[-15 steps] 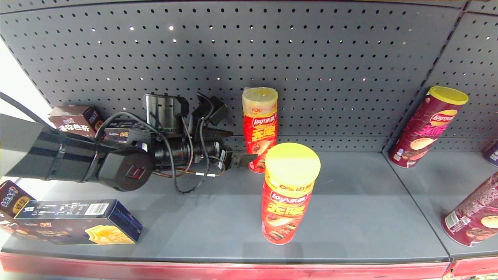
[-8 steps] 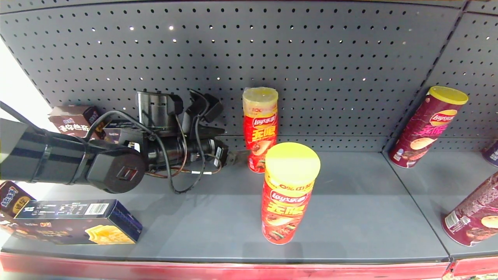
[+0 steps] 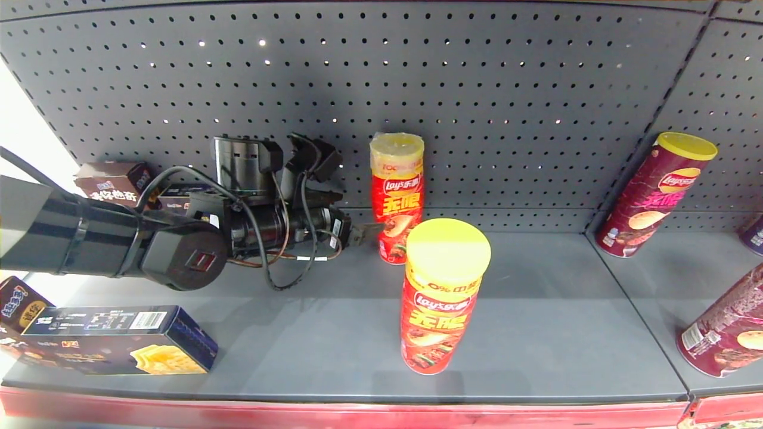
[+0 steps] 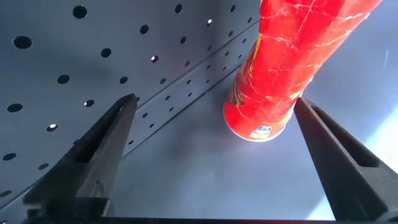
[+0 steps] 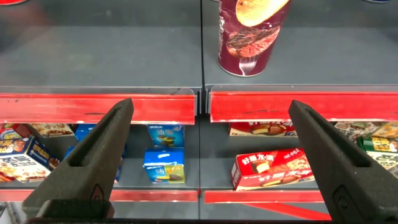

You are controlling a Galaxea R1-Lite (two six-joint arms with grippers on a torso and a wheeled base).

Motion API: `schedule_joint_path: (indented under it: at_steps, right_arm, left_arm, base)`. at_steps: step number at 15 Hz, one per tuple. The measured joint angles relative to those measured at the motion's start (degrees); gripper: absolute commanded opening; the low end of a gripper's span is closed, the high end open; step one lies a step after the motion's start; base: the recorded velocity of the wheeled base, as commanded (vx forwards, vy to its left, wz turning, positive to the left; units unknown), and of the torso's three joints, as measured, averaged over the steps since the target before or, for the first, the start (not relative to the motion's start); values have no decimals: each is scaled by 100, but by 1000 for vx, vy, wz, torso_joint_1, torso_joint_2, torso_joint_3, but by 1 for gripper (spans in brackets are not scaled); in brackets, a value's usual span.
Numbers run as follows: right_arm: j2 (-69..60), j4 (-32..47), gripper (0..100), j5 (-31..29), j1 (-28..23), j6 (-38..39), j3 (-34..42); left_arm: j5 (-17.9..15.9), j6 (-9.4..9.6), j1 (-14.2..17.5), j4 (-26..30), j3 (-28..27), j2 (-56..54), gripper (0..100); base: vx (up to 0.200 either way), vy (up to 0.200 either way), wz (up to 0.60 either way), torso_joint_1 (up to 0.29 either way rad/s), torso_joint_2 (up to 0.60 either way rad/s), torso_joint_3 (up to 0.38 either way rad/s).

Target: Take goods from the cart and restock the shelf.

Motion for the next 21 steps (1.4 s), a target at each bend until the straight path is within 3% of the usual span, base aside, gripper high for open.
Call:
schedule_joint_path:
  at_steps: [8, 11, 14, 21]
  right_arm:
    - [0, 0, 100, 0, 0, 2, 0]
    - [0, 0, 100, 0, 0, 2, 0]
    - [0, 0, 100, 0, 0, 2, 0]
    - [0, 0, 100, -2, 0, 2, 0]
  left_arm:
    - [177, 41, -13, -222, 190, -20, 100]
    - [905, 301, -46, -1050, 783, -226, 100]
    - [1440, 510, -44, -1386, 1224, -339, 100]
    - [1859, 505, -129, -1367, 986, -113, 100]
  base:
    - [0, 0, 0, 0, 0, 0]
    - [0, 0, 0, 0, 0, 0]
    - [0, 0, 0, 0, 0, 0]
    - [0, 0, 0, 0, 0, 0]
